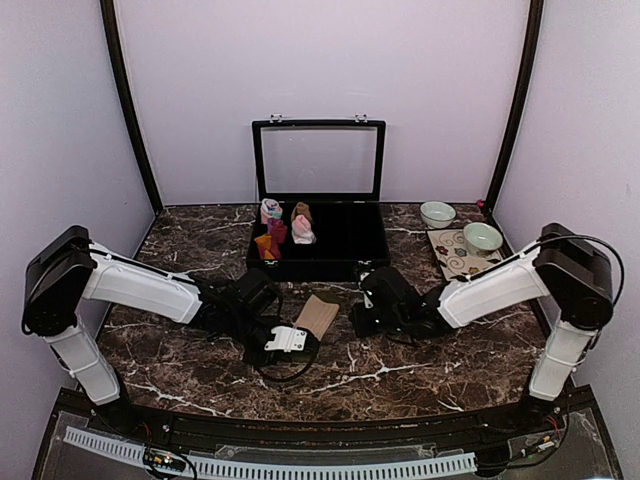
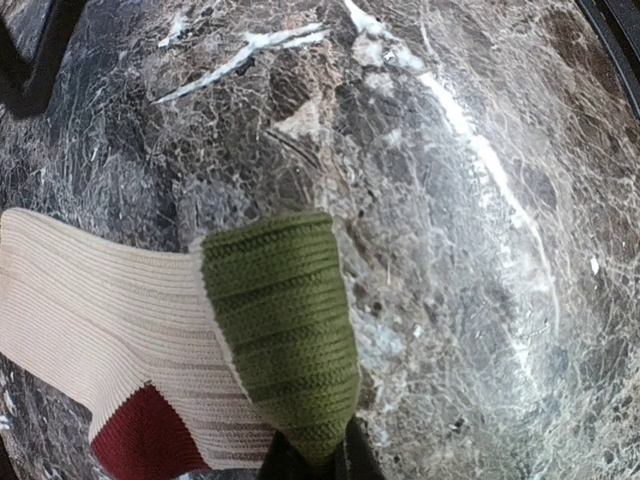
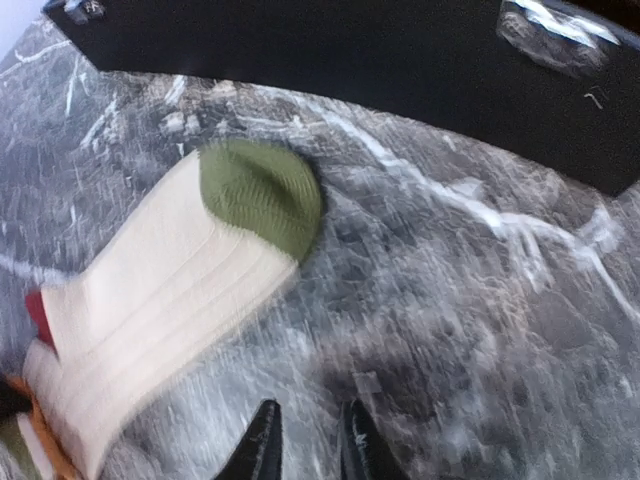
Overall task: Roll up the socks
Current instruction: Roll the sock at the center of the board.
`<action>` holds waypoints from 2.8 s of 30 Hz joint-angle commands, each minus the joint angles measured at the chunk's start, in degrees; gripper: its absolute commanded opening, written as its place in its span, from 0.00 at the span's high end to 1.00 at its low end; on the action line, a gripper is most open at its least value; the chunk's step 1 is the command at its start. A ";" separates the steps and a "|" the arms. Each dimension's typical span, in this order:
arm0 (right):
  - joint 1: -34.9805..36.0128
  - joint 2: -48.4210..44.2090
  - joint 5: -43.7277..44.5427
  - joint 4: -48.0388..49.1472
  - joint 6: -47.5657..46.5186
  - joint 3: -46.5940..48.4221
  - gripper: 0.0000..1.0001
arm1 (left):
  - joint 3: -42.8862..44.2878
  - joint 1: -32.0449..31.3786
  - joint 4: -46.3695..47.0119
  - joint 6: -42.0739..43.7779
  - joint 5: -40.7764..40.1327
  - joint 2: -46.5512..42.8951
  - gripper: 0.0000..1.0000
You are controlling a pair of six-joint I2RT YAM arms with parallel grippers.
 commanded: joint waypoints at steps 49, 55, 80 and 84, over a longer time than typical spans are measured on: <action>23.32 3.79 -1.11 36.69 -54.26 -11.38 0.59 | 13.67 3.03 -29.33 0.37 13.28 18.97 1.00; 23.22 4.16 0.02 32.49 -57.13 -9.05 0.59 | 13.67 3.02 -29.48 1.37 12.60 19.28 1.00; 19.62 8.25 -0.22 31.55 -53.22 -12.91 0.68 | 13.85 2.70 -34.53 7.24 15.32 18.73 1.00; 19.54 5.54 -0.66 28.59 -54.74 -11.94 0.63 | 14.26 2.59 -35.24 7.78 14.53 19.45 1.00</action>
